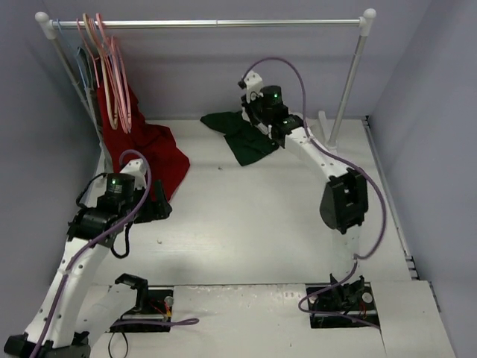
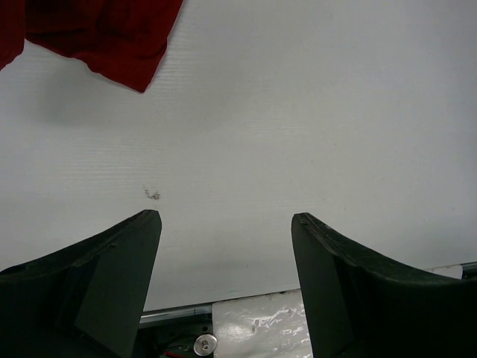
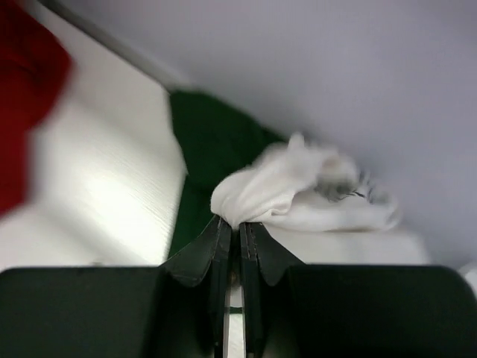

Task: Place the t-shirt on the hanger
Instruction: Pick up the T-shirt at the corner of the board, then place the T-shirt at the center of the board.

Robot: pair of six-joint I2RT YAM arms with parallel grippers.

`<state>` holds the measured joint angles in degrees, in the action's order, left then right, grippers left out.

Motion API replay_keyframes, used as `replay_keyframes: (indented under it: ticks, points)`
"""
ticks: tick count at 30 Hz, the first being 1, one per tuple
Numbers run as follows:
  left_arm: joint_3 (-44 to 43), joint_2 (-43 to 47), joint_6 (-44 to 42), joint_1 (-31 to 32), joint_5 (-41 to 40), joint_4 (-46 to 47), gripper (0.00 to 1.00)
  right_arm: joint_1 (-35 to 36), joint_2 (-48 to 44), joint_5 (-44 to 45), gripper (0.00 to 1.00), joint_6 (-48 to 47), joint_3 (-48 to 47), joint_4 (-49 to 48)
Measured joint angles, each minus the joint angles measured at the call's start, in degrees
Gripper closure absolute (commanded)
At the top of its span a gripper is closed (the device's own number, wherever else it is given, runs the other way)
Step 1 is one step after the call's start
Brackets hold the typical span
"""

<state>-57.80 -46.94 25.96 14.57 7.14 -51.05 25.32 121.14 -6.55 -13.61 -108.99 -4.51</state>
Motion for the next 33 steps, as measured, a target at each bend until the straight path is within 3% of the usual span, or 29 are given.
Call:
replay_keyframes:
  ticks: [3,8,9,10,11,13,16,21,25,27,33]
  points:
    - [-1.5,-3.1,-0.4,0.0,-0.4,1.4,0.29,3.6,-14.2,-1.1,1.00,-1.3,4.0,-0.1]
    - [-2.0,-6.9,-0.6,0.0,-0.4,5.1,0.29,5.3,-47.3,-2.3,0.97,0.5,23.4,-0.9]
    - [-2.1,-7.3,-0.7,0.0,-0.2,5.8,0.29,5.2,-54.4,-2.1,0.88,1.8,27.9,0.2]
    - [-2.0,-7.7,-0.7,0.0,0.0,6.4,0.29,5.0,-60.0,-1.6,0.66,3.2,31.6,1.2]
    - [-2.0,-8.0,-0.7,0.0,0.2,7.1,0.29,5.0,-66.0,-0.7,0.30,4.8,35.2,2.9]
    - [-1.8,-8.8,-0.6,0.0,0.6,8.6,0.29,5.0,-75.0,2.0,0.11,8.0,40.7,6.6]
    - [-0.1,-10.0,-0.4,0.0,1.4,11.0,0.30,5.0,-81.9,6.0,0.06,12.8,46.4,16.6]
    - [3.5,-14.2,1.7,0.8,3.8,15.0,0.34,5.0,-79.6,10.1,0.09,17.4,51.3,26.3]
    - [5.2,-19.1,4.5,5.2,4.3,19.0,0.35,5.0,-71.7,10.9,0.26,18.1,52.3,26.1]
    - [5.2,-21.9,5.8,9.2,3.0,20.9,0.35,5.0,-66.2,9.9,0.29,18.0,52.0,24.7]
    - [6.8,-30.9,10.3,16.9,0.1,28.6,0.35,4.7,-40.7,3.6,0.22,16.2,46.4,18.4]
